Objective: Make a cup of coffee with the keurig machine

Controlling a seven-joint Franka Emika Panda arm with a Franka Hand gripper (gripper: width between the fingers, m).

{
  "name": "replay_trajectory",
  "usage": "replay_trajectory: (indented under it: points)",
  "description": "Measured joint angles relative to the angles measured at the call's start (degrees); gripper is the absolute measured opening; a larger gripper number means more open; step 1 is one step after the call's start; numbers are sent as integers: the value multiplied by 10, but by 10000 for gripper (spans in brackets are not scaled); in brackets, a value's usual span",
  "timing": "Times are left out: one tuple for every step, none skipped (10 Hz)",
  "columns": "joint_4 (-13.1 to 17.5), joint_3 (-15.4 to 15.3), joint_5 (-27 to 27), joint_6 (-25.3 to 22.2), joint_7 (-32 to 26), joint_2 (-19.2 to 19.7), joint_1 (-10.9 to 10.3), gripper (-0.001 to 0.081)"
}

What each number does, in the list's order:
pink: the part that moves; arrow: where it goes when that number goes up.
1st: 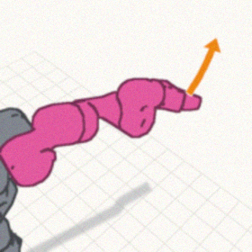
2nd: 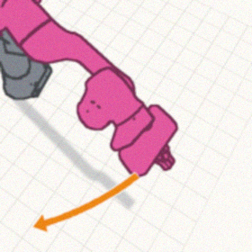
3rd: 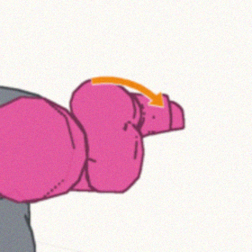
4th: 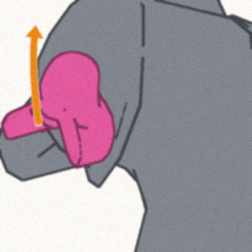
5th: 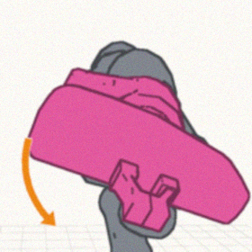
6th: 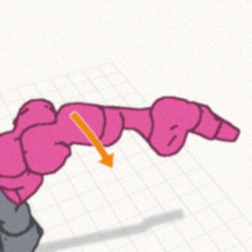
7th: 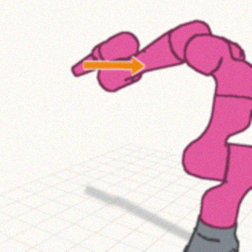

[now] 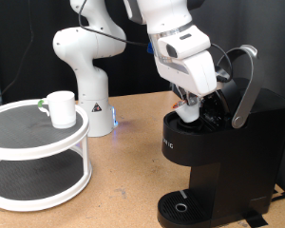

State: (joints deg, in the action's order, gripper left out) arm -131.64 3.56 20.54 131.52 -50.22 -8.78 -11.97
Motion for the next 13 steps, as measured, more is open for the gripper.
replay_trajectory:
  points:
    - [0,0,0,0,0,0,0,57]
    - [0,0,0,-2,-1,0,0,57]
    - [2,1,2,-9,-6,0,0,57]
    - [5,3,11,-22,-20,2,0,57]
    - [8,6,27,-33,-36,3,0,57]
    - [11,8,41,-36,-49,5,0,57]
    - [14,9,51,-37,-59,6,0,57]
    - [17,10,61,-37,-67,8,0,57]
    - [20,12,68,-38,-75,9,1,57]
    - [23,13,70,-42,-79,9,1,57]
    - [24,15,70,-47,-81,9,1,57]
    - [25,18,70,-51,-87,10,1,57]
    - [25,19,69,-54,-94,10,2,57]
